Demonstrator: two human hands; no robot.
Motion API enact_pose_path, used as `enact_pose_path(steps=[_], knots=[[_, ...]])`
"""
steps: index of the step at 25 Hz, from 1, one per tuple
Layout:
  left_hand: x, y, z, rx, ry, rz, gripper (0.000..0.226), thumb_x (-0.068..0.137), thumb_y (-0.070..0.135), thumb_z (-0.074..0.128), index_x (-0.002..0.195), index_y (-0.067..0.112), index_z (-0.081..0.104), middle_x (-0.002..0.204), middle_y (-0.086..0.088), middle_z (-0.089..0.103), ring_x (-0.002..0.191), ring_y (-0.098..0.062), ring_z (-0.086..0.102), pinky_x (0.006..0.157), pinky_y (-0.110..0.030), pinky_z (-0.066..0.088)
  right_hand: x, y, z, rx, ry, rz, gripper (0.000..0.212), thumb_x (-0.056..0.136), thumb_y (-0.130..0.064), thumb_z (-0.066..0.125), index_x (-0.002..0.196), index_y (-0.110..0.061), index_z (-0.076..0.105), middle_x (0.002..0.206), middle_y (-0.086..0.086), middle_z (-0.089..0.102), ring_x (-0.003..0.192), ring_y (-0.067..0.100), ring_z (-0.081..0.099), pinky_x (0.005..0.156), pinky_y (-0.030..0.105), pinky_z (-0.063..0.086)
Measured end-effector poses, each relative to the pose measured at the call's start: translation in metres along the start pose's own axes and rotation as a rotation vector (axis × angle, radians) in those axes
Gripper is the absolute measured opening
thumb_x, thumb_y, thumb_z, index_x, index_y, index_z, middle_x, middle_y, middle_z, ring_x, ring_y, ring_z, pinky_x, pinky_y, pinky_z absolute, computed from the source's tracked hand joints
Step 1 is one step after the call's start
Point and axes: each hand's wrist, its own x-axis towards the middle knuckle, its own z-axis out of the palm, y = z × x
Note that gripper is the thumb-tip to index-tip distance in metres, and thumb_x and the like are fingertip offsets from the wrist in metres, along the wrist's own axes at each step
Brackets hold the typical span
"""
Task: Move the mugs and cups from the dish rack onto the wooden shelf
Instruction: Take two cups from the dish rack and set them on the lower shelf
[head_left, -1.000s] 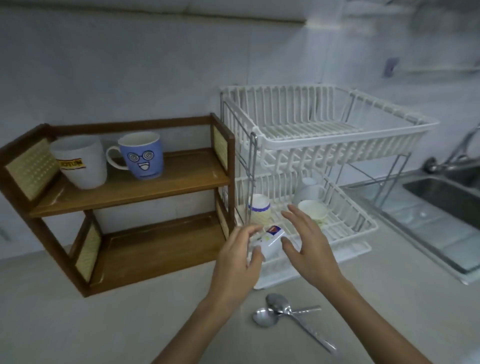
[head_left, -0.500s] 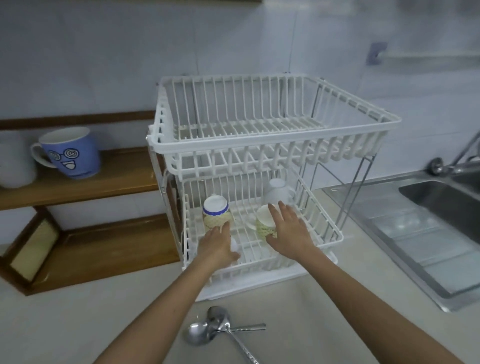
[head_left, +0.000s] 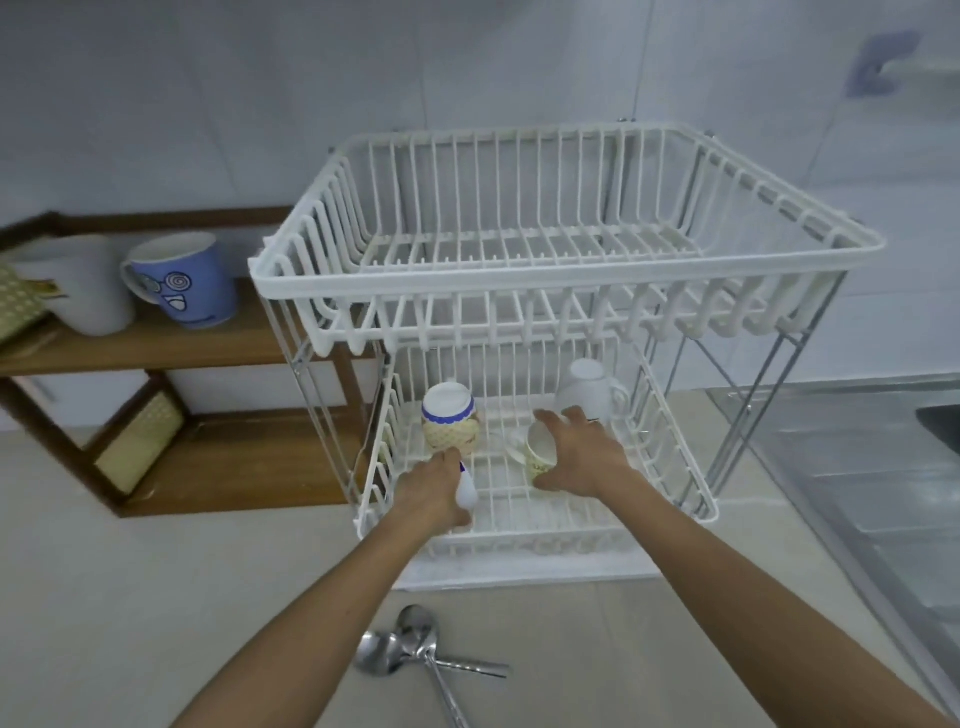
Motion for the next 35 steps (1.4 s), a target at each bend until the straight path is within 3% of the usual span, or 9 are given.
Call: enact_pose_path(steps=[4,8,10,13,17,19,24,29,35], knots=[[-0.013,-0.003,-0.004,-0.303,0.197,0.033,0.075,0.072,0.035,0.077,0.133,0.019,0.037,0.129,-0.004,0.054,0.113,-0.026,0.054,0.086,-0.037,0.049,-0.011,-0.001,-0.009,0.056,0.085,-0.050,0.091,0.061,-0.039,0.080,0.138,-0.038,0.032,0.141,0.005,0.033,0.119,0.035,0.041,0.083,0.047,0.050],[-0.060,-0.010,-0.010,-0.774,0.491,0.133,0.071,0.063,0.037,0.084,0.117,0.050,0.041,0.110,0.029,0.055,0.101,0.001,0.055,0.079,-0.015,0.045,-0.040,-0.010,-0.045,0.107,0.125,-0.169,0.093,0.052,-0.046,0.080,0.134,-0.045,0.034,0.137,-0.002,0.037,0.117,0.029,0.043,0.082,0.044,0.048],[-0.087,-0.019,-0.013,-0.865,0.572,0.153,0.074,0.059,0.036,0.087,0.112,0.059,0.040,0.109,0.038,0.052,0.101,0.012,0.052,0.075,-0.003,0.044,-0.058,-0.021,-0.065,0.083,0.096,-0.257,0.093,0.048,-0.050,0.079,0.129,-0.049,0.034,0.132,-0.007,0.040,0.116,0.024,0.045,0.083,0.044,0.048],[-0.119,-0.041,-0.015,-0.930,0.667,0.128,0.077,0.056,0.030,0.090,0.113,0.055,0.044,0.109,0.038,0.053,0.100,0.012,0.054,0.073,-0.002,0.045,-0.087,-0.047,-0.084,0.094,-0.008,-0.369,0.091,0.045,-0.052,0.079,0.124,-0.054,0.035,0.125,-0.015,0.041,0.112,0.014,0.046,0.085,0.044,0.049],[-0.158,-0.097,-0.002,-0.940,0.705,0.061,0.076,0.055,0.023,0.091,0.114,0.047,0.049,0.110,0.031,0.058,0.101,0.006,0.057,0.072,-0.005,0.048,-0.116,-0.103,-0.073,0.132,-0.160,-0.538,0.088,0.044,-0.055,0.078,0.122,-0.056,0.035,0.122,-0.021,0.041,0.109,0.008,0.047,0.089,0.039,0.048],[-0.172,-0.129,0.003,-0.949,0.727,-0.066,0.074,0.060,0.025,0.088,0.117,0.047,0.046,0.108,0.032,0.056,0.102,0.005,0.056,0.073,-0.009,0.050,-0.123,-0.136,-0.056,0.154,-0.190,-0.605,0.090,0.045,-0.055,0.078,0.124,-0.054,0.035,0.125,-0.019,0.042,0.110,0.008,0.047,0.090,0.038,0.048],[-0.179,-0.228,-0.001,-1.017,0.879,-0.389,0.067,0.065,0.029,0.085,0.118,0.038,0.045,0.107,0.011,0.056,0.097,-0.008,0.059,0.081,-0.031,0.052,-0.124,-0.226,0.001,0.101,-0.092,-0.668,0.088,0.049,-0.054,0.078,0.123,-0.052,0.031,0.123,-0.013,0.039,0.103,0.016,0.049,0.075,0.036,0.049],[-0.144,-0.313,-0.032,-0.772,0.775,-0.471,0.072,0.060,0.045,0.084,0.120,0.035,0.046,0.103,0.009,0.055,0.094,-0.016,0.055,0.079,-0.030,0.049,-0.076,-0.312,0.033,0.180,-0.024,-0.462,0.088,0.047,-0.050,0.080,0.123,-0.047,0.037,0.121,-0.004,0.040,0.105,0.026,0.051,0.080,0.041,0.050],[-0.086,-0.359,-0.046,-0.680,0.638,-0.405,0.080,0.060,0.041,0.086,0.128,0.022,0.048,0.117,-0.004,0.061,0.105,-0.026,0.058,0.085,-0.035,0.049,0.005,-0.368,0.044,0.140,0.027,-0.234,0.088,0.049,-0.046,0.086,0.126,-0.033,0.043,0.125,0.008,0.044,0.109,0.036,0.053,0.085,0.042,0.051]])
